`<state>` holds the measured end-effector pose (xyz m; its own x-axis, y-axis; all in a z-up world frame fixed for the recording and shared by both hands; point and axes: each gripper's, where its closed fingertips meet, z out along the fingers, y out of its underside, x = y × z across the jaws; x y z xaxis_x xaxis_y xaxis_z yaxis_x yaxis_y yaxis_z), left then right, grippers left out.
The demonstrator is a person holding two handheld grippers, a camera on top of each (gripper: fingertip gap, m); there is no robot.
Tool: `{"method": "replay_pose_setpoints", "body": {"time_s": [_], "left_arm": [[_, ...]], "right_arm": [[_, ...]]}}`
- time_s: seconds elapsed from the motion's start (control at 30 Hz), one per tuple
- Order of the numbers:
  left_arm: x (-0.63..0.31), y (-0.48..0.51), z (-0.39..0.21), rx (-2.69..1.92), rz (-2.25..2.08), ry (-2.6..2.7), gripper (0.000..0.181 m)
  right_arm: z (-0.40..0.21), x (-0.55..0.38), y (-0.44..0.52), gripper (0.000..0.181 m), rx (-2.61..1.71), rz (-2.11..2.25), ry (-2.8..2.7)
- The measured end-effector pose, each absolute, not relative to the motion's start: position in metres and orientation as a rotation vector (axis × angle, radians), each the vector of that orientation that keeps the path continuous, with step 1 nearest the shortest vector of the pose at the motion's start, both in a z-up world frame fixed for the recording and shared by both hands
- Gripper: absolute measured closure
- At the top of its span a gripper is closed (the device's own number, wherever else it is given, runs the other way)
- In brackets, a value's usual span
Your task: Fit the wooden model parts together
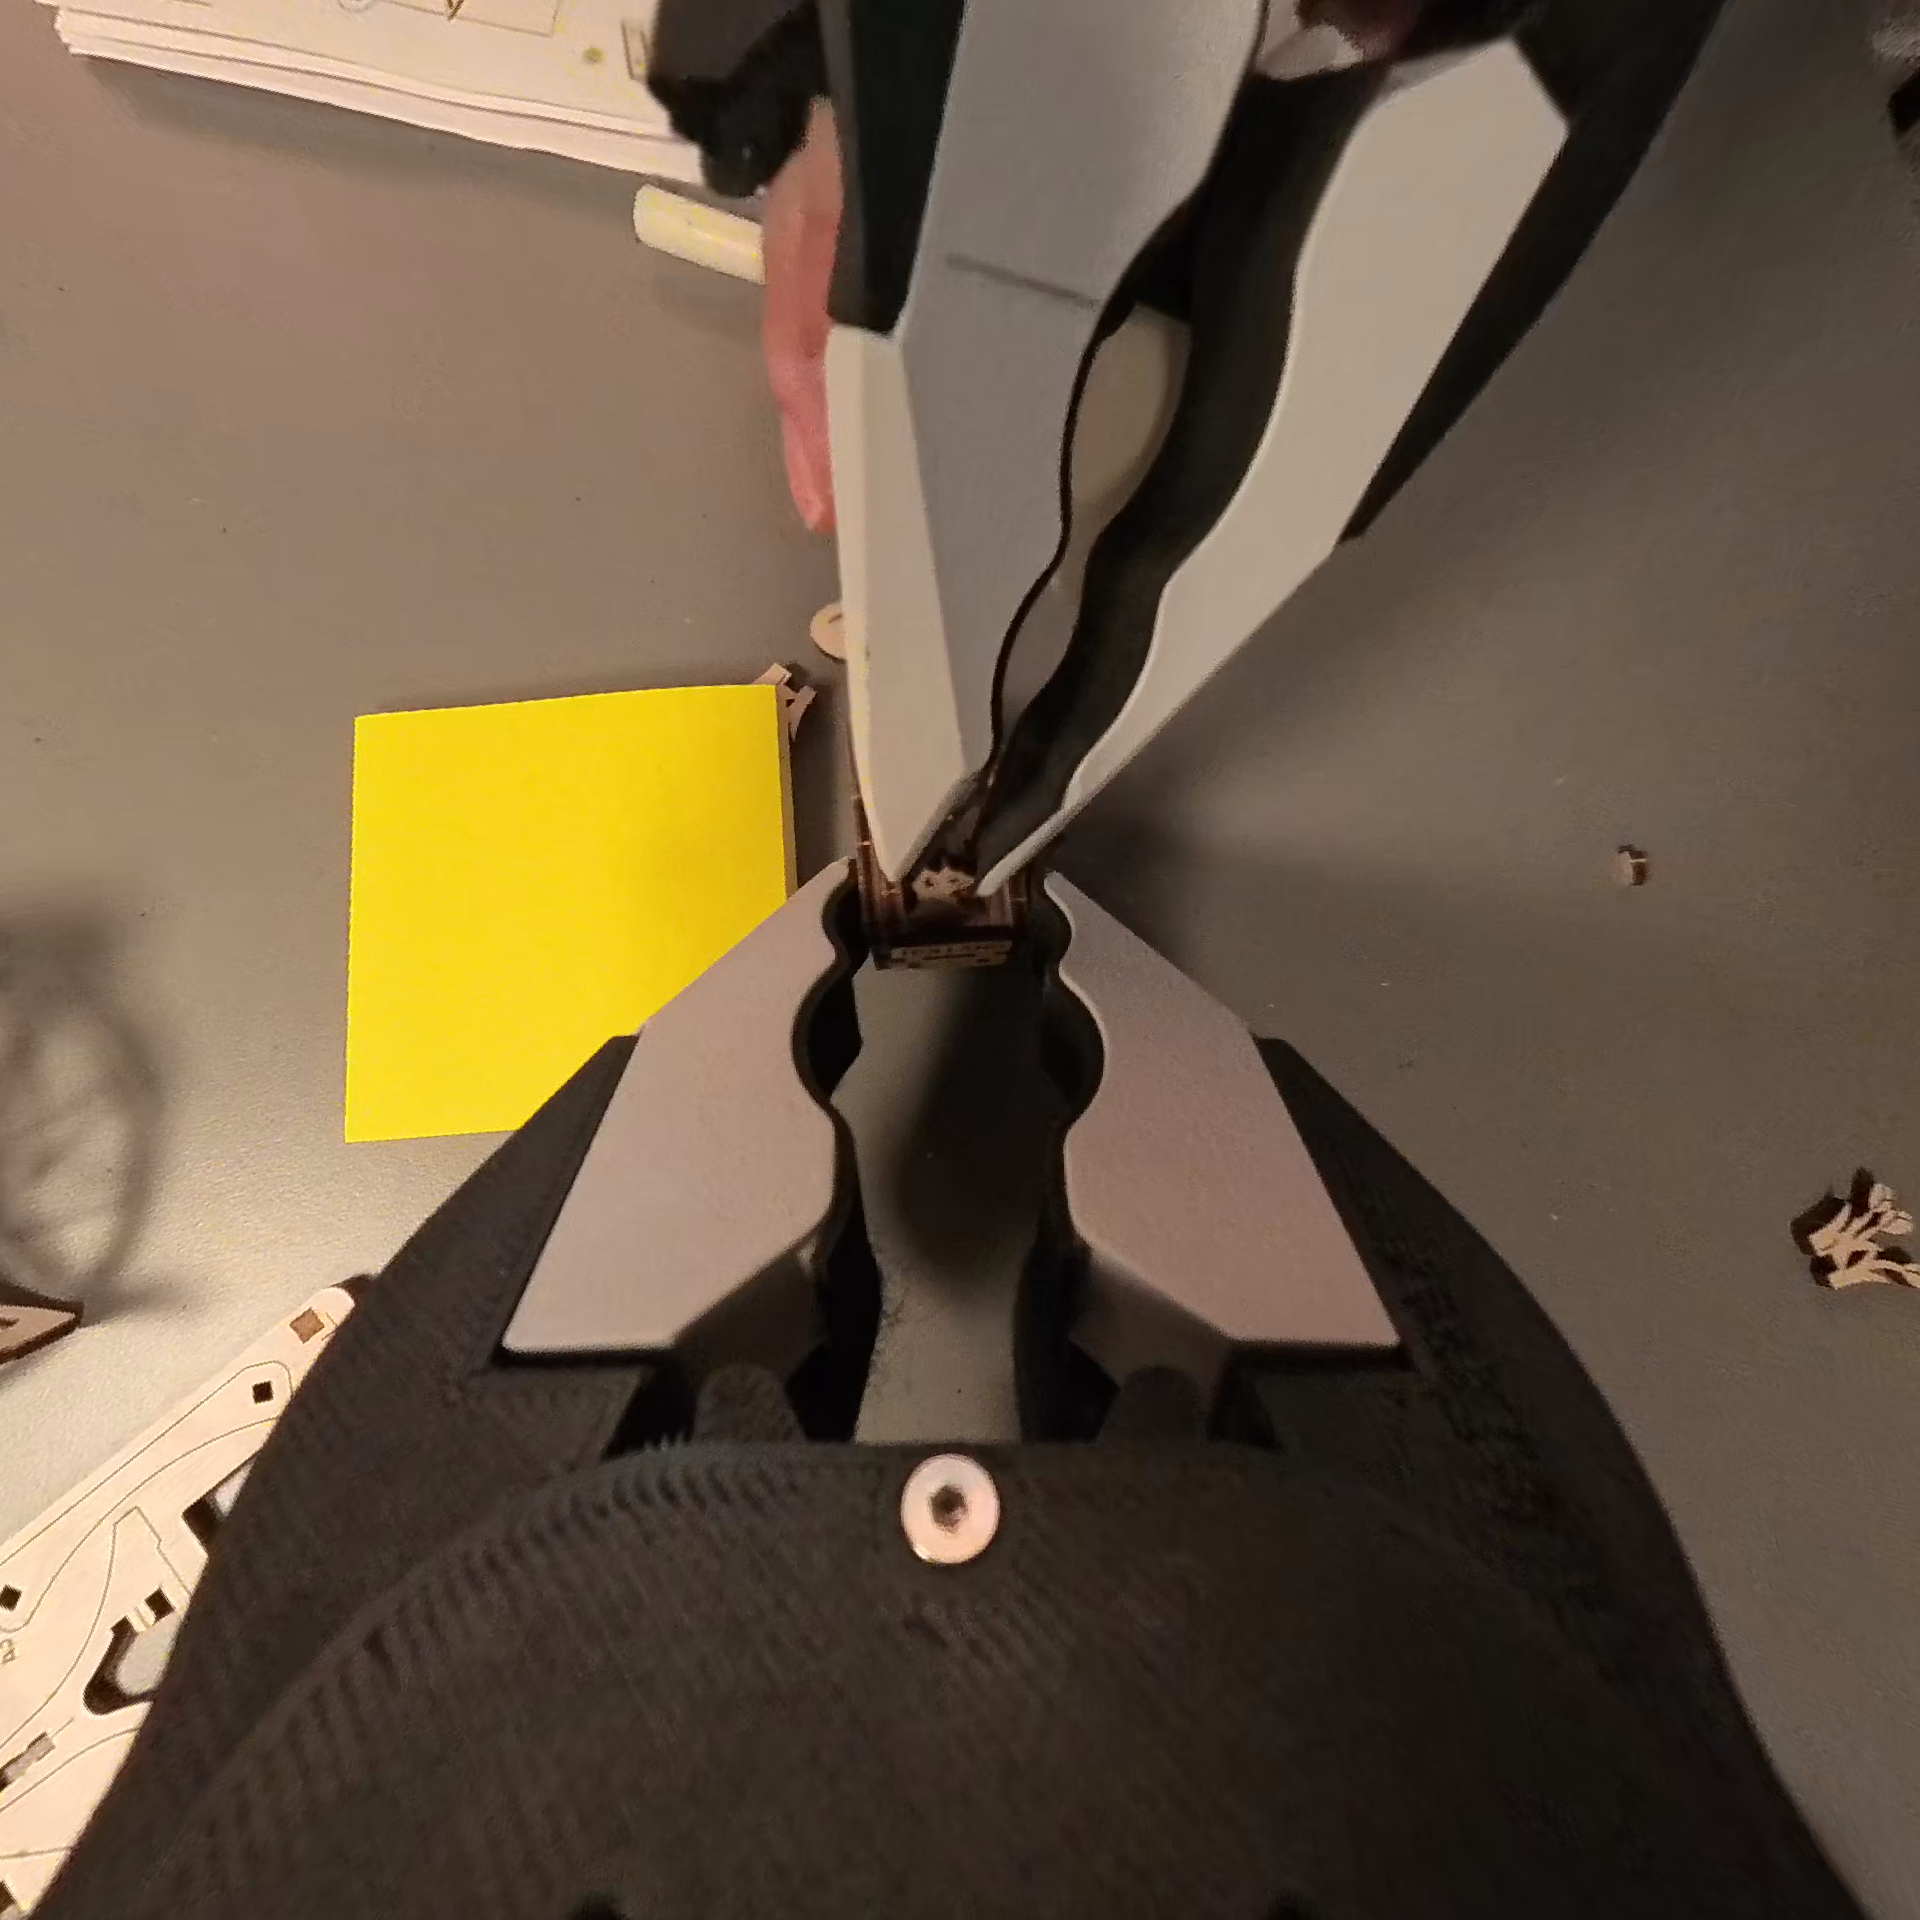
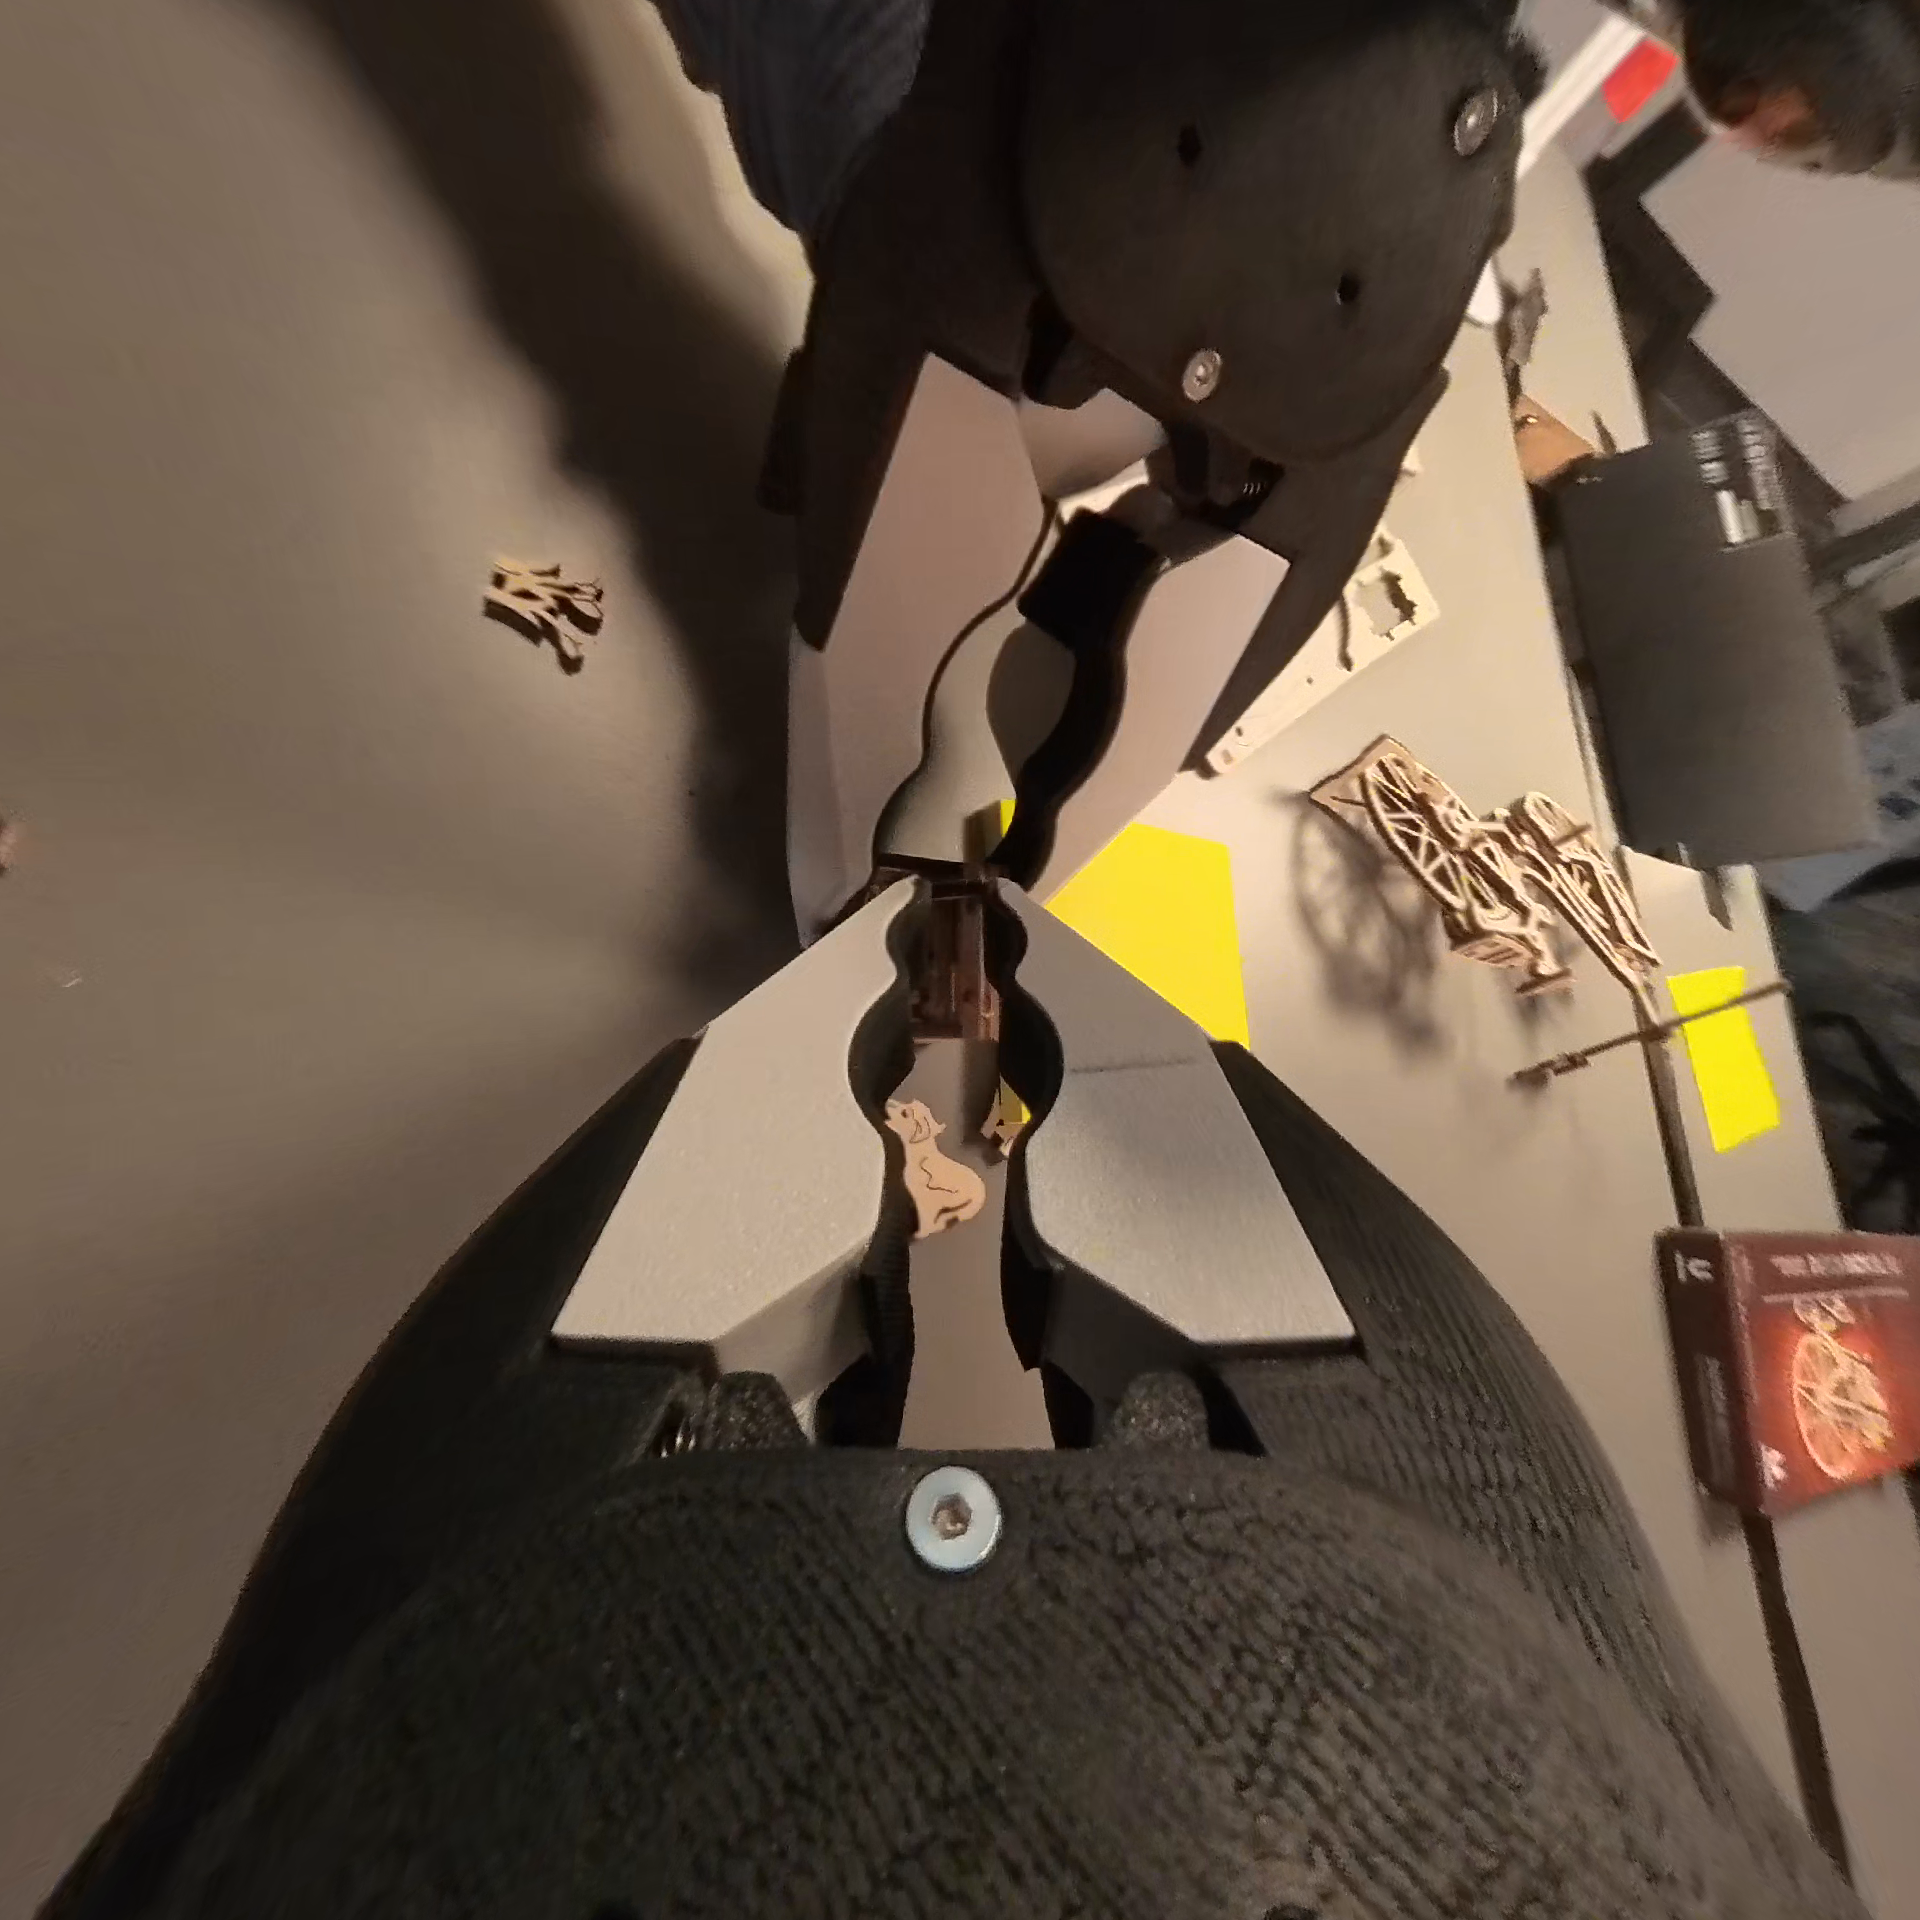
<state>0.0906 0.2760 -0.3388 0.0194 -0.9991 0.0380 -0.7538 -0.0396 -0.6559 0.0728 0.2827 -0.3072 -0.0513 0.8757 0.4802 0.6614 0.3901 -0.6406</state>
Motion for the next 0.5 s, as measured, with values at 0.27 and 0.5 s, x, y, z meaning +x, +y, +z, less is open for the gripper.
{"method": "replay_pose_setpoints", "body": {"time_s": [0.27, 0.5], "left_arm": [[0.0908, 0.2761, -0.3388, -1.845, -0.708, 1.782, 0.153], [0.0908, 0.2760, -0.3389, -1.843, -0.709, 1.783, 0.153]], "right_arm": [[-0.3074, 0.0720, 0.2837, 0.174, -1.380, 0.172, -1.680], [-0.3070, 0.0708, 0.2835, 0.174, -1.399, 0.103, -1.622]]}}
